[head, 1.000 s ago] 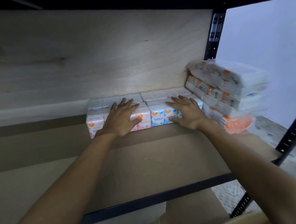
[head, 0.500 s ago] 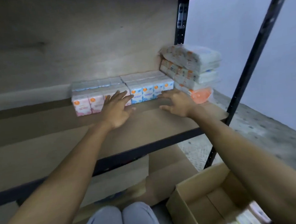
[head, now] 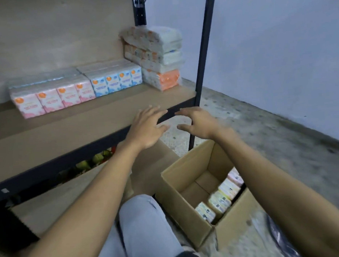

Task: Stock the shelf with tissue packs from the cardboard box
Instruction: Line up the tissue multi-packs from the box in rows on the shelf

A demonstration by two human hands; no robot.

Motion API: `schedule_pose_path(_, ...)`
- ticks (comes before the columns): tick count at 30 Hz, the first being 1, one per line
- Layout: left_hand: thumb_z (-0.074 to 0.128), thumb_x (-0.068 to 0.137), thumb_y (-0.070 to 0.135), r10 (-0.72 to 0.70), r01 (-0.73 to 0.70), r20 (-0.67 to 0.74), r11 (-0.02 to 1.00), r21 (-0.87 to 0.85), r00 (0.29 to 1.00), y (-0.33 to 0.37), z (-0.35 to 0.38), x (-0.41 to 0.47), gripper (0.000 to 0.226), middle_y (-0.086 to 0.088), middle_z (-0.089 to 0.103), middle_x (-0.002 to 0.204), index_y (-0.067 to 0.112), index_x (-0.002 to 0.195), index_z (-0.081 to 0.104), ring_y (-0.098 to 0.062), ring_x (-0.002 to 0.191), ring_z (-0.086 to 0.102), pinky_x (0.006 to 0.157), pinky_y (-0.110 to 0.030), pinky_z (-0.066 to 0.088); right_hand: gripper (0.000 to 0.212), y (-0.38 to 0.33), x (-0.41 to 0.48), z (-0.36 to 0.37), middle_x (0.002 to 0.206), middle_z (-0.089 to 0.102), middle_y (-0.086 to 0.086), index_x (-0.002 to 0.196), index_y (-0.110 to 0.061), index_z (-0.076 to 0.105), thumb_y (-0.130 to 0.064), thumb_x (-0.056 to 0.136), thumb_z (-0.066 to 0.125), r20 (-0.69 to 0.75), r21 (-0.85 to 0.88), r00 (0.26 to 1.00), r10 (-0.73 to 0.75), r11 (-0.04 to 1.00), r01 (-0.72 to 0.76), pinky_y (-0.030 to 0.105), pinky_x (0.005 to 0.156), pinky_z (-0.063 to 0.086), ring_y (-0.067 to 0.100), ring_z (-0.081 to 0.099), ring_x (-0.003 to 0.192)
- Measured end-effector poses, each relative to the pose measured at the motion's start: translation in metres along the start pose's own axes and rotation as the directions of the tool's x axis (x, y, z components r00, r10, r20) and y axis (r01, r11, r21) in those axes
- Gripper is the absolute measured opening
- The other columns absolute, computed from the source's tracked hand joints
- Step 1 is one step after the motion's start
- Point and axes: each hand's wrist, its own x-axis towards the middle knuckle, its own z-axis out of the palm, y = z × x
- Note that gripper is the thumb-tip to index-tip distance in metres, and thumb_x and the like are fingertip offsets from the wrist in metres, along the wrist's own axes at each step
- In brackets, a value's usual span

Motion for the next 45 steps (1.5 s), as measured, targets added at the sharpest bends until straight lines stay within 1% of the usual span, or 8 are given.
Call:
schedule_pose_path(9, 0.047, 0.097, 0.042, 0.049, -0.026, 0.191, 0.992, -0.123, 0.980, 0.056, 0.091, -0.028, 0.053, 0.001, 0.030, 0.155, 0.025, 0.146, 0.037, -0.018, 0.145, 0.019, 0.117, -0.034, 0.011, 0.053, 0.057, -0.092, 0.053, 0.139, 0.054, -0.001, 0.135, -0.026, 0.050, -0.045, 0.087, 0.059, 0.112, 0.054, 0.967, 0.228, 0.971, -0.235, 0.040, 0.108, 0.037, 0.020, 0.044, 0.131)
schedule_pose_path(15, 0.048, 0.095, 0.047, -0.142, 0.253, 0.454, 0.948, -0.193, 0.880, 0.069, 0.170, -0.053, 0.060, 0.005, 0.017, 0.160, 0.031, 0.150, 0.028, -0.018, 0.148, 0.013, 0.119, -0.047, 0.014, 0.058, 0.083, -0.127, 0.103, 0.141, 0.051, 0.008, 0.138, -0.016, 0.048, -0.040, 0.087, 0.064, 0.289, 0.073, 0.894, 0.342, 0.923, -0.377, 0.030, 0.107, 0.033, 0.023, 0.044, 0.131)
schedule_pose_path(21, 0.052, 0.095, 0.042, -0.253, 0.456, 0.630, 0.871, -0.181, 0.734, 0.071, 0.226, -0.065, 0.066, -0.002, 0.022, 0.159, 0.023, 0.151, 0.025, -0.023, 0.145, 0.022, 0.116, -0.042, 0.022, 0.061, 0.104, -0.147, 0.154, 0.141, 0.049, 0.007, 0.141, -0.018, 0.043, -0.036, 0.087, 0.066, 0.485, 0.074, 0.785, 0.385, 0.876, -0.476, 0.030, 0.105, 0.033, 0.024, 0.044, 0.130)
schedule_pose_path(30, 0.052, 0.095, 0.039, -0.383, 0.616, 0.726, 0.785, -0.070, 0.571, 0.083, 0.276, -0.056, 0.070, -0.015, 0.026, 0.156, 0.012, 0.152, 0.021, -0.030, 0.144, 0.024, 0.114, -0.036, 0.023, 0.069, 0.130, -0.148, 0.213, 0.145, 0.038, 0.012, 0.143, -0.025, 0.039, -0.040, 0.082, 0.065, 0.703, -0.085, 0.545, 0.457, 0.815, -0.573, 0.043, 0.108, 0.036, 0.032, 0.033, 0.135)
schedule_pose_path(34, 0.055, 0.092, 0.037, -0.438, 0.679, 0.746, 0.734, -0.026, 0.501, 0.086, 0.289, -0.055, 0.063, -0.017, 0.040, 0.148, 0.007, 0.144, 0.036, -0.032, 0.137, 0.037, 0.108, -0.036, 0.033, 0.070, 0.142, -0.147, 0.223, 0.148, 0.033, 0.004, 0.140, -0.032, 0.040, -0.043, 0.078, 0.068, 0.726, -0.155, 0.487, 0.485, 0.806, -0.572, 0.051, 0.107, 0.034, 0.031, 0.025, 0.136)
schedule_pose_path(37, 0.059, 0.078, 0.051, -0.431, 0.706, 0.790, 0.708, -0.003, 0.436, 0.090, 0.301, -0.057, 0.068, -0.014, 0.051, 0.139, 0.014, 0.134, 0.050, -0.034, 0.128, 0.047, 0.102, -0.034, 0.041, 0.076, 0.145, -0.148, 0.229, 0.146, 0.035, 0.004, 0.141, -0.033, 0.036, -0.047, 0.074, 0.069, 0.723, -0.219, 0.475, 0.502, 0.818, -0.531, 0.049, 0.104, 0.034, 0.029, 0.027, 0.134)
schedule_pose_path(40, 0.052, 0.058, 0.061, -0.444, 0.723, 0.794, 0.690, 0.008, 0.415, 0.092, 0.314, -0.060, 0.085, -0.008, 0.052, 0.138, 0.027, 0.136, 0.046, -0.032, 0.124, 0.049, 0.102, -0.040, 0.042, 0.083, 0.146, -0.150, 0.235, 0.143, 0.038, 0.006, 0.141, -0.030, 0.036, -0.055, 0.070, 0.070, 0.700, -0.271, 0.491, 0.518, 0.829, -0.489, 0.046, 0.100, 0.035, 0.029, 0.029, 0.131)
schedule_pose_path(45, 0.065, 0.070, 0.061, -0.537, 0.766, 0.761, 0.638, 0.083, 0.365, 0.091, 0.326, -0.071, 0.092, -0.006, 0.041, 0.145, 0.028, 0.146, 0.026, -0.029, 0.133, 0.040, 0.107, -0.043, 0.036, 0.081, 0.149, -0.149, 0.244, 0.140, 0.038, 0.010, 0.140, -0.026, 0.035, -0.046, 0.070, 0.071, 0.710, -0.272, 0.474, 0.522, 0.823, -0.499, 0.043, 0.097, 0.038, 0.029, 0.032, 0.129)
